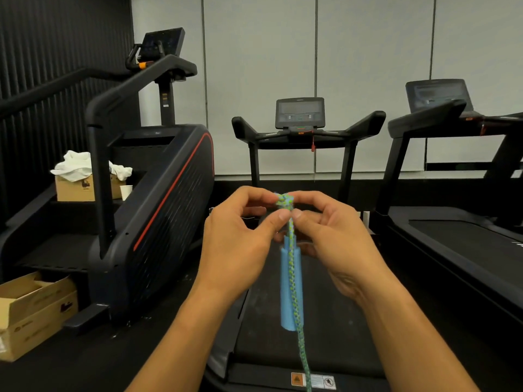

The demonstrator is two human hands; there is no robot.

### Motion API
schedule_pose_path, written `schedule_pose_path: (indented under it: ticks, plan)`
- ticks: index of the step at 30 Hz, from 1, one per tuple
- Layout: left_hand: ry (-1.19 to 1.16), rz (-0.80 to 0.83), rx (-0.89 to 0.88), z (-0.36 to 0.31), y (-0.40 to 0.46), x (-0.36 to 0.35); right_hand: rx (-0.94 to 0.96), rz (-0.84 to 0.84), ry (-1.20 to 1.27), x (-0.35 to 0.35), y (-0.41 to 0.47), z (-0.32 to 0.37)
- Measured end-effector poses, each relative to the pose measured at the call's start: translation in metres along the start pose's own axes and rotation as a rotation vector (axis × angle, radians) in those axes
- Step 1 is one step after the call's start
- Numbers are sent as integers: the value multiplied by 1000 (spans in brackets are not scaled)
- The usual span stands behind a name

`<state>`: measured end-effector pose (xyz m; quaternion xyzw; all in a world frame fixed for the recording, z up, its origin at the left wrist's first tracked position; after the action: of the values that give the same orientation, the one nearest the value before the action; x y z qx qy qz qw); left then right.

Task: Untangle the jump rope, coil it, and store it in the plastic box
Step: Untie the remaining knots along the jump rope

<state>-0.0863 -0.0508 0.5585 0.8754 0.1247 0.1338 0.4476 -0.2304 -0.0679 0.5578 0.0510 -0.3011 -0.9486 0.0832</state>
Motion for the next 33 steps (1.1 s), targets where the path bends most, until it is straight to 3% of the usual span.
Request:
schedule_pose_path:
  ticks: [6,10,22,33]
  plan:
    - [-32,-35,108,8,1,0,235,-99,-266,2,0,8]
    - [-34,10,49,3,1,2,299,-113,-447,2,-2,9]
    - [35,-62,-18,5,1,2,394,-100,-591,-1,-5,13]
    - [251,-64,-58,4,-4,-3,449,-128,-674,-3,-4,9]
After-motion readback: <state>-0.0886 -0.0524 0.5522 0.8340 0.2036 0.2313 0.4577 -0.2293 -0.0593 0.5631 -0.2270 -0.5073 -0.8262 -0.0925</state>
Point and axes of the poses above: each hand's wrist, its own y-axis towards the middle knuckle, its own x-axis out of the back of the hand, z = x × y, the point moved 2 cm from there along y, towards the middle knuckle, and after that the axes turned 1 degree about x, right-handed, at the moved point
